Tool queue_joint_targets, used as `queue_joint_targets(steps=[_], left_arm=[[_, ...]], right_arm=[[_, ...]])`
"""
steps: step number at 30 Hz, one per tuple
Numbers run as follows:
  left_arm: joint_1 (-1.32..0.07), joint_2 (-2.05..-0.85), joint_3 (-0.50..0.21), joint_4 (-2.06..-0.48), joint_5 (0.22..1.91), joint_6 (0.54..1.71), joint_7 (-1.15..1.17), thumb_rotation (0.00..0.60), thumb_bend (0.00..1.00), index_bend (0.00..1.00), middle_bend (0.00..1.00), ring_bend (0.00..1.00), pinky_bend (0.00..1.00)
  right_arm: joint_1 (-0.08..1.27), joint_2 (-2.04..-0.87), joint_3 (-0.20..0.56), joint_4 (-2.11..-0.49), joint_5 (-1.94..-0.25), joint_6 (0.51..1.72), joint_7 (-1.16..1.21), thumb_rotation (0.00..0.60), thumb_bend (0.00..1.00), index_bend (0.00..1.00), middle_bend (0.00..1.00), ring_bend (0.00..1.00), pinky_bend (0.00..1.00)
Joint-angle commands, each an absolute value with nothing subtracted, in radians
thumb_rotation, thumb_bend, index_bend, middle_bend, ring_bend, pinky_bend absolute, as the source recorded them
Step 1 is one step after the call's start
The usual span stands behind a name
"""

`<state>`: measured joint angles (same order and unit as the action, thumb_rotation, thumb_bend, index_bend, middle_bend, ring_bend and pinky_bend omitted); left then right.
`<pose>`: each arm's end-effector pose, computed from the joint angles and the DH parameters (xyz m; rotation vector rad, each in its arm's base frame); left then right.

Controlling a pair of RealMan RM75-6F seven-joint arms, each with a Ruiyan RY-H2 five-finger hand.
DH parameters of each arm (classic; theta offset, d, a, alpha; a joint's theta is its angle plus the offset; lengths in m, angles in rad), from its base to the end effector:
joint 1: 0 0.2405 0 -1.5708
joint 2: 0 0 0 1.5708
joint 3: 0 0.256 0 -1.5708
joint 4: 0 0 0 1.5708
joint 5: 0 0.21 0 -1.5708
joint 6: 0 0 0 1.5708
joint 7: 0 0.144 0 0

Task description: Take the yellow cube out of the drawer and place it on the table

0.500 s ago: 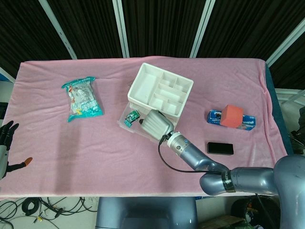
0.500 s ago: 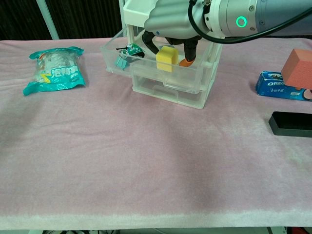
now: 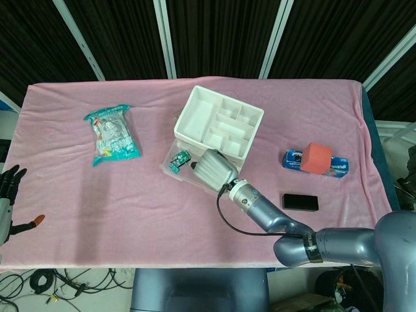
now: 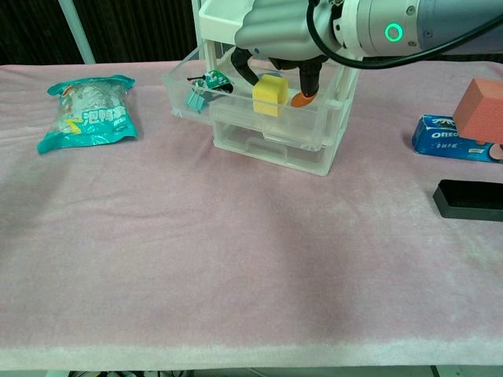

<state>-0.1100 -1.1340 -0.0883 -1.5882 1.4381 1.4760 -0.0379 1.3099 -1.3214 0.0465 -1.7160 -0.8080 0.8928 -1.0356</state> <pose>-0.3150 0.1971 0.1644 -1.3144 -0.9153 -0.9417 0.0004 -0.3679 0.0170 2.2011 0.0471 0.5797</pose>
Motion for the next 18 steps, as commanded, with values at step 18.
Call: queue_joint_targets(steps=[18], left_arm=[[-0.110, -1.134, -0.090, -1.588, 1.434, 1.475, -0.036, 0.600, 0.00, 0.00, 0.00, 0.00, 0.00]], right_arm=[[1.314, -1.332, 0.031, -1.712, -0.806, 0.905, -1.042, 0.600, 0.14, 0.42, 1.00, 1.00, 0.89]])
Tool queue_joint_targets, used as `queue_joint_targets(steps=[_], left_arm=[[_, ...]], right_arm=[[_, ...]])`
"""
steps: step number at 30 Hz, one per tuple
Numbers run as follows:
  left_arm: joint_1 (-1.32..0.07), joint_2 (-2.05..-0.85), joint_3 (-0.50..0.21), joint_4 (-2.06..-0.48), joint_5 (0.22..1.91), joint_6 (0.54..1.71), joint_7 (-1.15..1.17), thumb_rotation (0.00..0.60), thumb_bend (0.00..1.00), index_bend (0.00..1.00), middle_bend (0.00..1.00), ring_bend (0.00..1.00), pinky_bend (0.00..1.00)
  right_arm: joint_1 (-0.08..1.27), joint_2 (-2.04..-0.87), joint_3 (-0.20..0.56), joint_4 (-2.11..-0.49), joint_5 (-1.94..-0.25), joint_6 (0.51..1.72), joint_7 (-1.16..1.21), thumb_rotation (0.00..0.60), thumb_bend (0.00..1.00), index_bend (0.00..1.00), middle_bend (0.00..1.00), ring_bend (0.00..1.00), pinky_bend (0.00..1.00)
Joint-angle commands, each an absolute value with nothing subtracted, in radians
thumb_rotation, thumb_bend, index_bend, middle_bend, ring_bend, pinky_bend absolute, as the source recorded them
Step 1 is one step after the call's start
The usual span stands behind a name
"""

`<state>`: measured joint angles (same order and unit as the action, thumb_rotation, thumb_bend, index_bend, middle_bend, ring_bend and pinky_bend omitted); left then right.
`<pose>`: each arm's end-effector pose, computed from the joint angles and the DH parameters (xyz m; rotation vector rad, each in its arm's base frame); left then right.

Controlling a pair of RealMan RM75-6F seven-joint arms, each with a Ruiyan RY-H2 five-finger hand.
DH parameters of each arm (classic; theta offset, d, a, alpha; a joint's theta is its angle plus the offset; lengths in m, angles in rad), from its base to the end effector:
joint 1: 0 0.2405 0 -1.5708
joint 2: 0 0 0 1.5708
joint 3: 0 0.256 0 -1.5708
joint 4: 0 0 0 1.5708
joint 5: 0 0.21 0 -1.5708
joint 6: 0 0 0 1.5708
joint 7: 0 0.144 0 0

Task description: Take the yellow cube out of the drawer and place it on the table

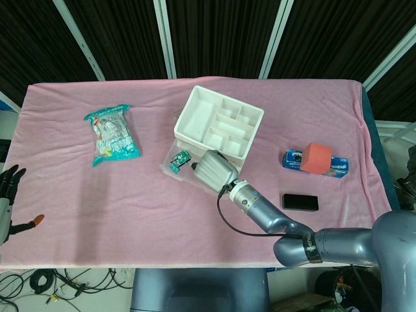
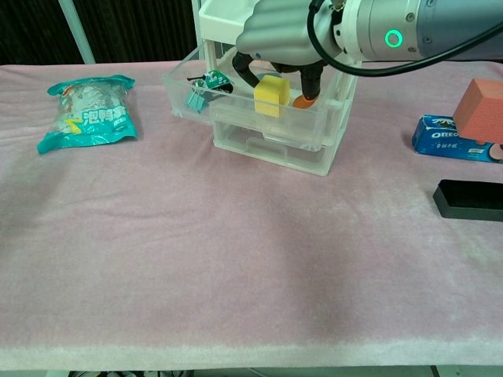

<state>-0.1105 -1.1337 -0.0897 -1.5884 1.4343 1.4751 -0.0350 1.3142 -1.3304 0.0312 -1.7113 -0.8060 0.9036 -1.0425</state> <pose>-0.3153 0.1975 0.1648 -1.3120 -0.9140 -0.9385 -0.0021 -0.3672 0.0143 2.2010 0.0577 0.5670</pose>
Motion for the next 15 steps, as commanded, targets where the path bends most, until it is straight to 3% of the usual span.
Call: queue_joint_targets(steps=[1, 15], left_arm=[[-0.111, -1.134, -0.090, -1.588, 1.434, 1.475, -0.036, 0.600, 0.00, 0.00, 0.00, 0.00, 0.00], [-0.111, -1.132, -0.091, -1.590, 1.431, 1.474, -0.035, 0.600, 0.00, 0.00, 0.00, 0.00, 0.00]], right_arm=[[1.314, -1.332, 0.030, -1.712, -0.806, 0.905, -1.042, 0.600, 0.14, 0.42, 1.00, 1.00, 0.89], [1.312, -1.335, 0.024, -1.713, -0.807, 0.915, -1.044, 0.600, 0.16, 0.43, 1.00, 1.00, 0.89]])
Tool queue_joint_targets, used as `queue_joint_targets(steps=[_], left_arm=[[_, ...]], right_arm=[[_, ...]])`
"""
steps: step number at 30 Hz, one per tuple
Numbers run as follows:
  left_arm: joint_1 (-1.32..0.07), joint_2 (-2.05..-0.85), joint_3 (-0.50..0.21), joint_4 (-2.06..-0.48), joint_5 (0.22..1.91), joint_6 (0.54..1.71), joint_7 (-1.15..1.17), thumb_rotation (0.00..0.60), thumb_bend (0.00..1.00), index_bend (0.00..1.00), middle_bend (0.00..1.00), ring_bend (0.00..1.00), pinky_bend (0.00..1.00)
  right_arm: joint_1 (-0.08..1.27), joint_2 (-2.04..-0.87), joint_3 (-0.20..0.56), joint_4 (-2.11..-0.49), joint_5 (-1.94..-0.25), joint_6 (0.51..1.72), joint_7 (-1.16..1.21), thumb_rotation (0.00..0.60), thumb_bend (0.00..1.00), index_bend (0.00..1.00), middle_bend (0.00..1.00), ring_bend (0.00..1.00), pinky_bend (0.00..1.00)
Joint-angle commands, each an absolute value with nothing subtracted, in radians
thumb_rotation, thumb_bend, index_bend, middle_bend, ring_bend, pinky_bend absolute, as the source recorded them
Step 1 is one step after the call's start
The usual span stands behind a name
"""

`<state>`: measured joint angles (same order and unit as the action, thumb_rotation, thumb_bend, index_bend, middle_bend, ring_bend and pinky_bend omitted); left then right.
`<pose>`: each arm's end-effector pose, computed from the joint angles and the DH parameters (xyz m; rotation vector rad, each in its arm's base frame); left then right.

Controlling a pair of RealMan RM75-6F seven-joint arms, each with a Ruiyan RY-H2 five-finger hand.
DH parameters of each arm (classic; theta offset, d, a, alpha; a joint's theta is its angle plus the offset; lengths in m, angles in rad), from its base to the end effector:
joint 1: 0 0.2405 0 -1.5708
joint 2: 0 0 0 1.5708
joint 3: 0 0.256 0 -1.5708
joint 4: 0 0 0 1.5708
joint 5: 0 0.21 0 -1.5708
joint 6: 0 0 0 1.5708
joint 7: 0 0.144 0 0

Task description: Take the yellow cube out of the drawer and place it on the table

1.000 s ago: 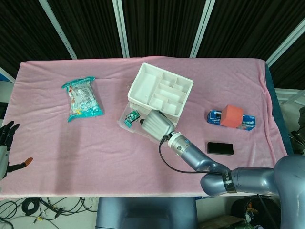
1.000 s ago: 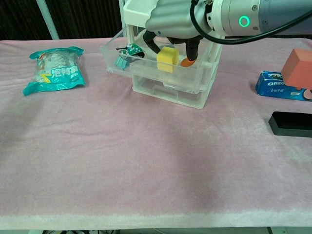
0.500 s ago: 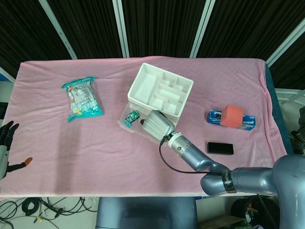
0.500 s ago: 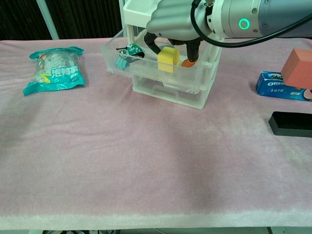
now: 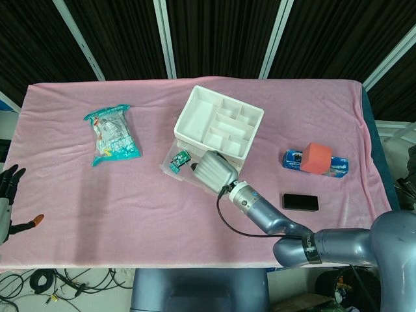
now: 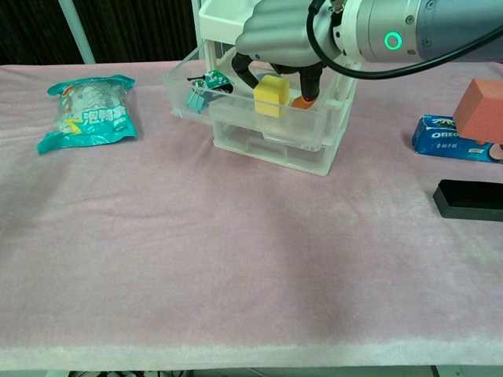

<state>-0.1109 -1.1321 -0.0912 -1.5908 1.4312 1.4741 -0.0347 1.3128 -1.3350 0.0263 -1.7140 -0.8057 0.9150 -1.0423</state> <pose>-0.3152 0.1979 0.1653 -1.3093 -0.9152 -0.9382 -0.0031 -0.3659 0.0133 2.1985 0.0537 0.5692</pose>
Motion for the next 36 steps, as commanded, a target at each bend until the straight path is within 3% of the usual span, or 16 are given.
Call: queue_joint_targets(steps=[1, 5, 21, 30, 36], left_arm=[[-0.111, -1.132, -0.091, -1.591, 1.431, 1.473, -0.035, 0.600, 0.00, 0.00, 0.00, 0.00, 0.00], [-0.111, -1.132, -0.091, -1.590, 1.431, 1.474, -0.035, 0.600, 0.00, 0.00, 0.00, 0.00, 0.00], [-0.110, -1.138, -0.093, -1.585, 1.432, 1.482, -0.024, 0.600, 0.00, 0.00, 0.00, 0.00, 0.00], [-0.107, -1.139, -0.092, -1.584, 1.437, 1.490, -0.020, 0.600, 0.00, 0.00, 0.00, 0.00, 0.00], [-0.104, -1.139, -0.089, -1.584, 1.443, 1.496, -0.017, 0.600, 0.00, 0.00, 0.00, 0.00, 0.00]], right_arm=[[1.312, -1.335, 0.023, -1.713, -0.807, 0.915, -1.043, 0.600, 0.18, 0.43, 1.00, 1.00, 0.89], [1.310, -1.338, 0.021, -1.714, -0.810, 0.913, -1.037, 0.600, 0.25, 0.48, 1.00, 1.00, 0.89], [1.305, -1.262, 0.056, -1.806, -0.849, 0.965, -1.029, 0.600, 0.26, 0.54, 1.00, 1.00, 0.88], [1.263, -1.071, 0.097, -2.005, -0.933, 1.042, -0.991, 0.600, 0.26, 0.55, 1.00, 1.00, 0.88], [1.142, -0.883, 0.064, -2.143, -1.090, 1.135, -0.920, 0.600, 0.26, 0.55, 1.00, 1.00, 0.88]])
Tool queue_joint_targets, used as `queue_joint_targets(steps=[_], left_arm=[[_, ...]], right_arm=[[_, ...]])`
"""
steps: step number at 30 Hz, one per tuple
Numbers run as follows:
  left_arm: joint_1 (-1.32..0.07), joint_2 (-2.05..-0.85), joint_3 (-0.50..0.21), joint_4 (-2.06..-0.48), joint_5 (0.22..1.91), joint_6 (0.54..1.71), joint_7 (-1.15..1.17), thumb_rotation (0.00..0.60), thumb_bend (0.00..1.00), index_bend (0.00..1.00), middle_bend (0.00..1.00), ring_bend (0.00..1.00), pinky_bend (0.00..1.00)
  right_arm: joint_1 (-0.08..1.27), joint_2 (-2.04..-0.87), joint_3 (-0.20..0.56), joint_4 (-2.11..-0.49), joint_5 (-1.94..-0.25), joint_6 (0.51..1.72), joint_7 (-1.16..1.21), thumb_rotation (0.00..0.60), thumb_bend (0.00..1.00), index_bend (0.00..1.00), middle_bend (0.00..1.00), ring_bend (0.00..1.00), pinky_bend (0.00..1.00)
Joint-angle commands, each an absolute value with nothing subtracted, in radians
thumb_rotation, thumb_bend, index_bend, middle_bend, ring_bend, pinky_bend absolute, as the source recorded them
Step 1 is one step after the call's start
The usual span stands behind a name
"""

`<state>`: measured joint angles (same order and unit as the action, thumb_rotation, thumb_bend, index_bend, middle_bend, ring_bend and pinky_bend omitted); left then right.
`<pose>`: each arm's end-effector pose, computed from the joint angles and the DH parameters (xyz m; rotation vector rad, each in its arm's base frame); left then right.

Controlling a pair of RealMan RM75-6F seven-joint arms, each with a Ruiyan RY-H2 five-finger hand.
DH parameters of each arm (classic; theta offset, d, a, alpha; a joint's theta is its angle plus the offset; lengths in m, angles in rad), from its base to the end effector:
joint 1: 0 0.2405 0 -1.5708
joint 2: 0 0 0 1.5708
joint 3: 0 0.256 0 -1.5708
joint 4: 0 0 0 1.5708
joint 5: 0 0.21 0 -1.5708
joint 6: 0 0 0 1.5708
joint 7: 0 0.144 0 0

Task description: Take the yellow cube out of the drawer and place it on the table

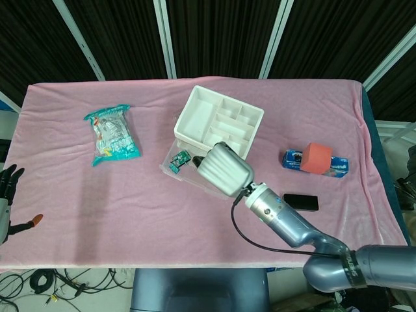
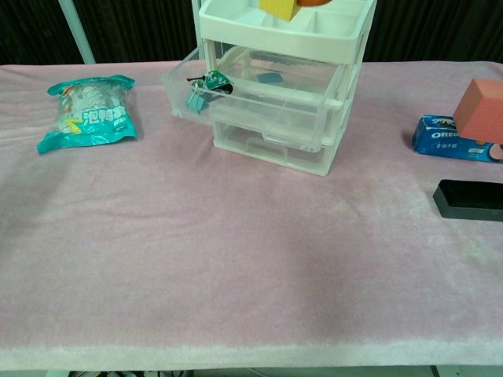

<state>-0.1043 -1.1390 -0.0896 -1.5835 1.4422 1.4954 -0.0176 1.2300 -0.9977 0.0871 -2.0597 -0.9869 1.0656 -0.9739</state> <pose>-0.3149 0.1955 0.1658 -1.3099 -0.8865 -0.9360 0.0206 -0.3281 0.1150 2.0543 0.1156 0.7947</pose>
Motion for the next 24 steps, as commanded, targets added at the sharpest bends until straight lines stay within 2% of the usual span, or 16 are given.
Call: queue_joint_targets(steps=[1, 6, 11, 17, 24], left_arm=[[-0.104, -1.139, -0.088, -1.583, 1.445, 1.496, -0.015, 0.600, 0.00, 0.00, 0.00, 0.00, 0.00], [-0.102, -1.139, -0.083, -1.586, 1.455, 1.502, -0.007, 0.600, 0.00, 0.00, 0.00, 0.00, 0.00], [-0.100, -1.140, -0.080, -1.591, 1.459, 1.504, 0.002, 0.600, 0.00, 0.00, 0.00, 0.00, 0.00], [-0.102, -1.144, -0.075, -1.599, 1.467, 1.501, 0.015, 0.600, 0.00, 0.00, 0.00, 0.00, 0.00], [-0.104, -1.142, -0.072, -1.600, 1.472, 1.497, 0.013, 0.600, 0.00, 0.00, 0.00, 0.00, 0.00]], right_arm=[[1.116, -0.854, 0.053, -2.158, -1.114, 1.151, -0.903, 0.600, 0.26, 0.55, 1.00, 1.00, 0.88], [0.961, -0.734, -0.030, -2.169, -1.237, 1.224, -0.800, 0.600, 0.26, 0.55, 1.00, 1.00, 0.88], [0.827, -0.702, -0.112, -2.113, -1.321, 1.258, -0.695, 0.600, 0.26, 0.55, 1.00, 1.00, 0.88], [0.710, -0.787, -0.185, -2.006, -1.422, 1.250, -0.671, 0.600, 0.26, 0.55, 1.00, 1.00, 0.88], [0.645, -0.936, -0.201, -1.922, -1.434, 1.208, -0.716, 0.600, 0.26, 0.55, 1.00, 1.00, 0.87]])
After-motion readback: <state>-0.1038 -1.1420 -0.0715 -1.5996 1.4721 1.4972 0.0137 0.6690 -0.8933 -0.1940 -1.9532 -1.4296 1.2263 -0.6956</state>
